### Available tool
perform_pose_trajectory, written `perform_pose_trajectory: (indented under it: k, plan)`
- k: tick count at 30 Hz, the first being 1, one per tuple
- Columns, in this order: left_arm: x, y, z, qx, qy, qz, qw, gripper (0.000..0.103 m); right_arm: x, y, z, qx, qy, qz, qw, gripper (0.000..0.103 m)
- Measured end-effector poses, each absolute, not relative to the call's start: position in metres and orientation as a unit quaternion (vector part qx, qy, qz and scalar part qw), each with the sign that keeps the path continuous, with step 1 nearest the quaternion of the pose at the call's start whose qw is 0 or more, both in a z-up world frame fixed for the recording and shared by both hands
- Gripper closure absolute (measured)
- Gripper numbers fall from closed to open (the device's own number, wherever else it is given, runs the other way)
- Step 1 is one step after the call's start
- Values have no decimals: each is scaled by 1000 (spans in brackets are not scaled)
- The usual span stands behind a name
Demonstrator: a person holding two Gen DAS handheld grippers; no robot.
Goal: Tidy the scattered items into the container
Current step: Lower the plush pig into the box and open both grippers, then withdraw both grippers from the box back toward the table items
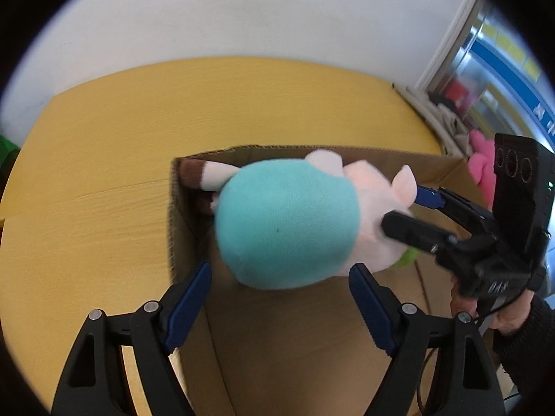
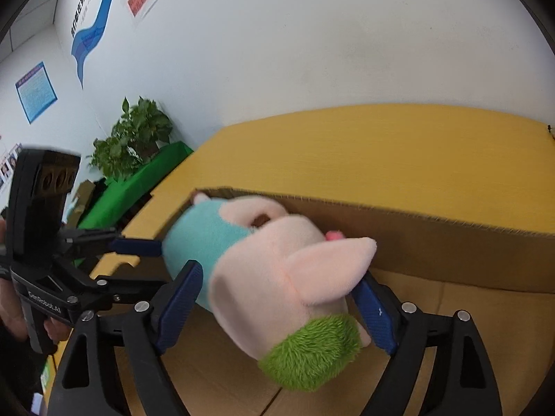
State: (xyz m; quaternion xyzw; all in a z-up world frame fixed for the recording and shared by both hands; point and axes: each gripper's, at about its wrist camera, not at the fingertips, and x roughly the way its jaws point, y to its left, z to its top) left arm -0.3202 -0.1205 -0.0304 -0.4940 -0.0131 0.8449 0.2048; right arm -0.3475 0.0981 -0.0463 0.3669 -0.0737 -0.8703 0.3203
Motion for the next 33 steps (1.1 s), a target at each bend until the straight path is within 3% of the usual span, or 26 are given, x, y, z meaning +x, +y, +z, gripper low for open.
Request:
perform_pose_trajectory:
  k: [4, 11, 17, 21, 27, 33]
  plan:
    - [-276, -144, -5, -466, -36, 862, 196, 21, -325, 108, -4, 363, -57, -872, 323, 10]
    - [-171, -149, 37, -374, -32, 914, 154, 20, -202, 144, 93, 273, 15, -903, 333, 5]
    - [-78, -145, 53, -301, -61, 945, 109, 19, -106, 168, 136, 228, 43, -923, 307, 0]
    - [-40, -128, 49, -276, -58, 955, 96, 16, -67, 177, 127, 236, 60, -926, 290, 0]
    - [8, -118, 41, -264, -70, 961, 31, 16, -33, 165, 70, 299, 60, -920, 246, 0]
    - [22, -94, 45, -261, -46, 963, 58, 16, -6, 166, 42, 324, 63, -923, 197, 0]
